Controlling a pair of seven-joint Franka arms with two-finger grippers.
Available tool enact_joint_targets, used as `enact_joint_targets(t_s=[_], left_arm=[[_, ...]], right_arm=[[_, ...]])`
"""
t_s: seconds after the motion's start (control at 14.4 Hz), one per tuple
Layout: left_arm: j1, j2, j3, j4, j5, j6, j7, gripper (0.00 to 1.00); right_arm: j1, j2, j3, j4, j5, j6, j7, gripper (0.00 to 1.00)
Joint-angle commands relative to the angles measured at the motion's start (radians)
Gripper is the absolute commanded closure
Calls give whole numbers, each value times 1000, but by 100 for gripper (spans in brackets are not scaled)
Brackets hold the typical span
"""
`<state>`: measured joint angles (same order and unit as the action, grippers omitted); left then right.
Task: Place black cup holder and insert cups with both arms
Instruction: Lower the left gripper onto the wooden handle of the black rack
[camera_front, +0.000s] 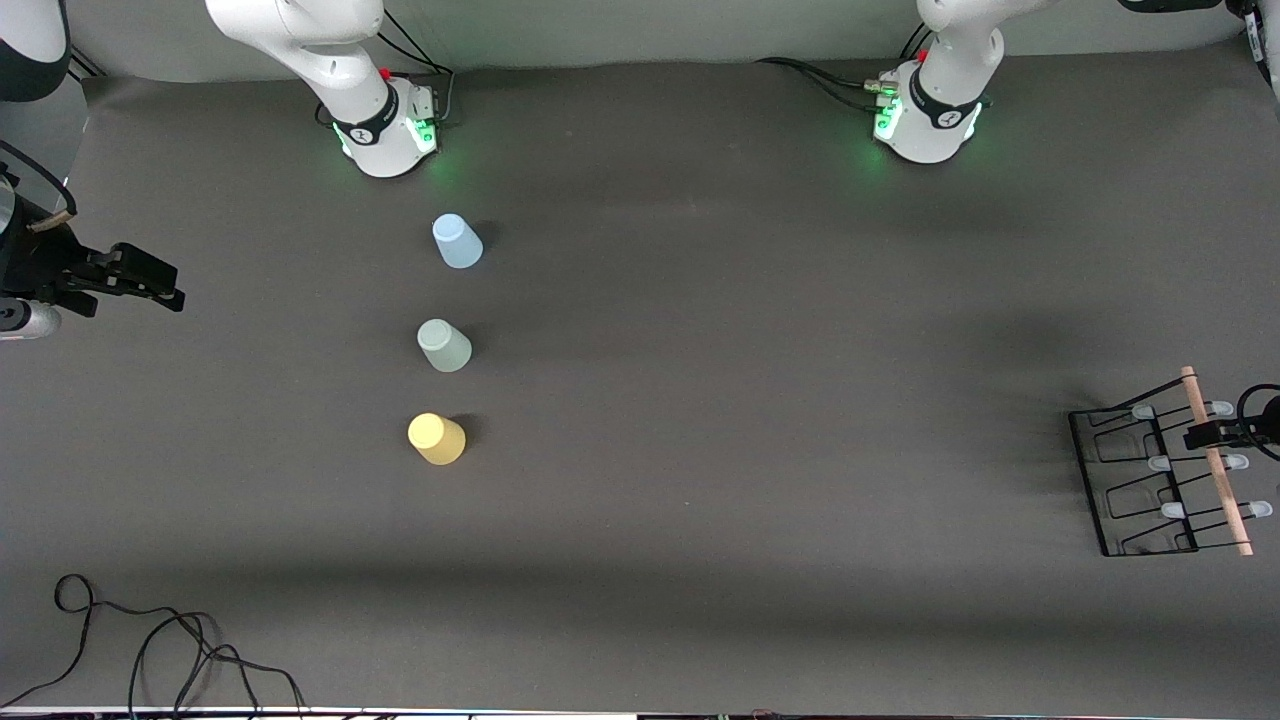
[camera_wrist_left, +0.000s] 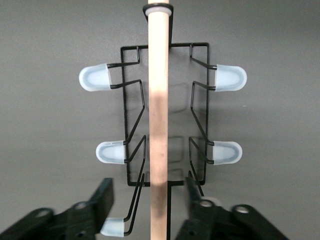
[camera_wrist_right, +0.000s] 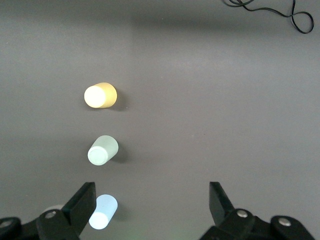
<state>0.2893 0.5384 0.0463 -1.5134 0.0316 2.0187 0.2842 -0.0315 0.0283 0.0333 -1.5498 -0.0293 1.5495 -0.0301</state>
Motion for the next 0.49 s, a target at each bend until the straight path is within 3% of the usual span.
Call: enact_joint_targets(t_s=[0.0, 0.42], left_arm=[[2, -6, -5, -20, 14, 18, 12, 99], [-7, -11, -3, -50, 13, 71, 10, 100]], right_arm=[[1, 13, 4, 27, -1, -8, 6, 0], [-1, 13, 2, 28, -6, -9, 4, 0]])
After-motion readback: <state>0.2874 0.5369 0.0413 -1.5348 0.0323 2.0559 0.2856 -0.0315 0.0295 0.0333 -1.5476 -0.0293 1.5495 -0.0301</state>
